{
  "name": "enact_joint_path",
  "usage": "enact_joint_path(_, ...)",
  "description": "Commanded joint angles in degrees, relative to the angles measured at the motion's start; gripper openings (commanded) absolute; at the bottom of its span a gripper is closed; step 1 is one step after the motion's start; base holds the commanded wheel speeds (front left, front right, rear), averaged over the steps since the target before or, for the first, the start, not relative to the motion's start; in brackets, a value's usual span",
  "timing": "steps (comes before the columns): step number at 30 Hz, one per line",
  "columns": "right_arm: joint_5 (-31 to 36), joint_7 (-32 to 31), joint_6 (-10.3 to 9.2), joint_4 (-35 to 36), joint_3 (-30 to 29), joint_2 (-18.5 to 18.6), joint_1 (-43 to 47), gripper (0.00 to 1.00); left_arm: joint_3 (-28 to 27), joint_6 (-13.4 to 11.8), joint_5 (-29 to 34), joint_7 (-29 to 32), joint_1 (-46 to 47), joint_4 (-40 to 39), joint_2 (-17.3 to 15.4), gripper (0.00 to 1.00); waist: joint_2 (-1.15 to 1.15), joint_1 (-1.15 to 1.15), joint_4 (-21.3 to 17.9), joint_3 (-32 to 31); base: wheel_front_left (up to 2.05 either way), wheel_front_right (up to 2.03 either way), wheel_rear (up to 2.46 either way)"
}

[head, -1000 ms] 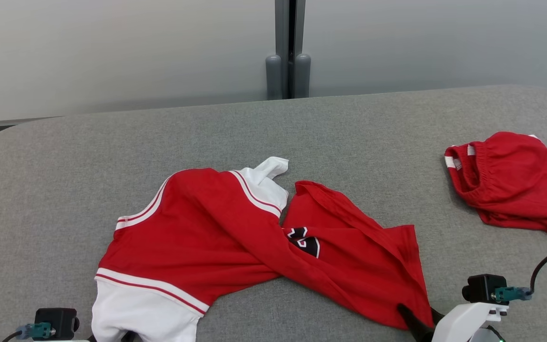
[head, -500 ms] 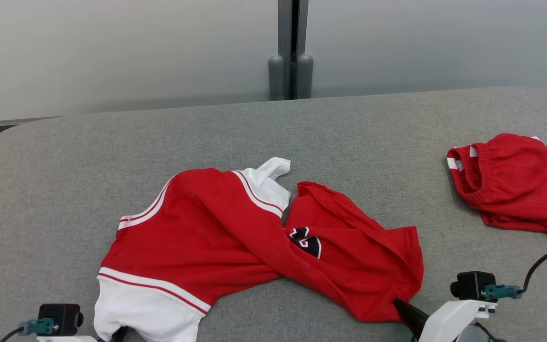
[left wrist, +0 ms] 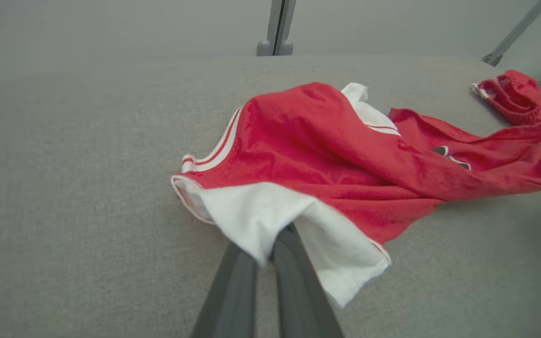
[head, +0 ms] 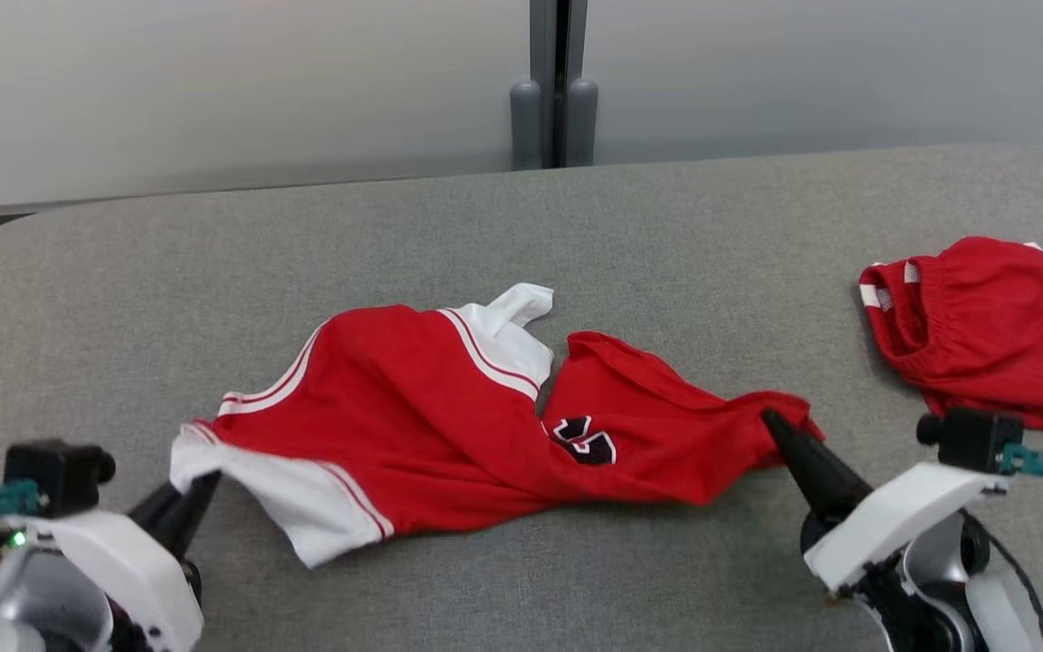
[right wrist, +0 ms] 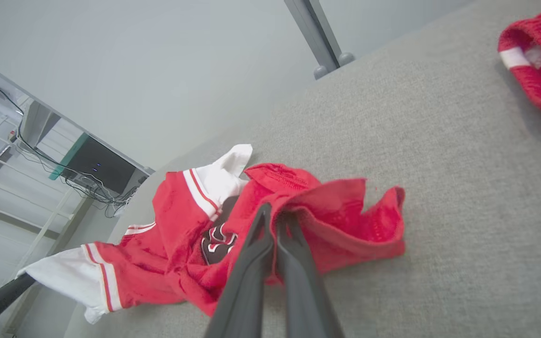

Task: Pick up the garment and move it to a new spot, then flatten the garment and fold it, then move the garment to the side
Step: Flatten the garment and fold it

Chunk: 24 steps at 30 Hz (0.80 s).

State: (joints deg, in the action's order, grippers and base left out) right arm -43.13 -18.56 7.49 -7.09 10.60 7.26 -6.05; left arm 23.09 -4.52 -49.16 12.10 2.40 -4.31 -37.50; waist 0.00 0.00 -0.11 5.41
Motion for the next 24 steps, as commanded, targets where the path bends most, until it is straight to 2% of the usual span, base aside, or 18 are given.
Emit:
enact_joint_path(1, -0.8, 0.8, 0.0, 0.2, 0.3, 0.7, -2.1, 0.0, -0.6, 0.4, 0.8, 0.3, 2.6, -0.6, -0.9, 0.0, 0.0, 0.0, -0.5, 2.3, 0.0, 0.0, 0.0)
enact_joint_path(4, -2.0, 2.9, 0.0, -0.2, 0.9, 1.6, -8.3, 0.0, -1.7, 1.4, 1.2, 0.8, 9.0, -0.9, -0.9, 0.0, 0.0, 0.0, -0.9, 5.7, 0.0, 0.0, 0.0)
enact_joint_path(7, -2.1, 5.4, 0.0, -2.0, 1.9, 2.5, -16.0, 0.0, -2.3, 3.5, 2.4, 0.9, 17.2, 2.0, -0.9, 0.0, 0.0, 0.0, -1.3, 9.3, 0.0, 0.0, 0.0)
enact_joint_path(10, -2.6, 7.9, 0.0, -4.4, 3.1, 3.7, -24.5, 0.0, -2.0, 6.3, 3.7, 0.3, 25.8, 6.6, -0.1, 0.0, 0.0, 0.0, -1.5, 12.7, 0.0, 0.0, 0.0)
enact_joint_path(14, -3.6, 10.9, 0.0, -8.2, 5.5, 5.3, -36.6, 0.0, -2.2, 8.9, 5.8, -1.9, 38.5, 13.4, 1.5, 0.0, 0.0, 0.0, -1.7, 16.7, 0.0, 0.0, 0.0)
enact_joint_path(15, -4.4, 12.5, 0.0, -10.3, 6.3, 6.0, -42.5, 0.0, -2.3, 9.7, 6.8, -3.5, 44.4, 16.6, 2.5, 0.0, 0.0, 0.0, -1.7, 18.4, 0.0, 0.0, 0.0)
enact_joint_path(17, -4.8, 13.3, 0.0, -11.6, 6.7, 6.3, -45.5, 0.0, -2.2, 10.1, 7.4, -4.3, 47.5, 18.3, 2.9, 0.0, 0.0, 0.0, -1.7, 19.2, 0.0, 0.0, 0.0)
enact_joint_path(24, -8.0, 18.8, 0.0, -19.9, 8.2, 7.5, -65.1, 0.0, -0.6, 11.7, 9.4, -6.1, 67.6, 29.3, 4.5, 0.0, 0.0, 0.0, -1.8, 23.7, 0.0, 0.0, 0.0)
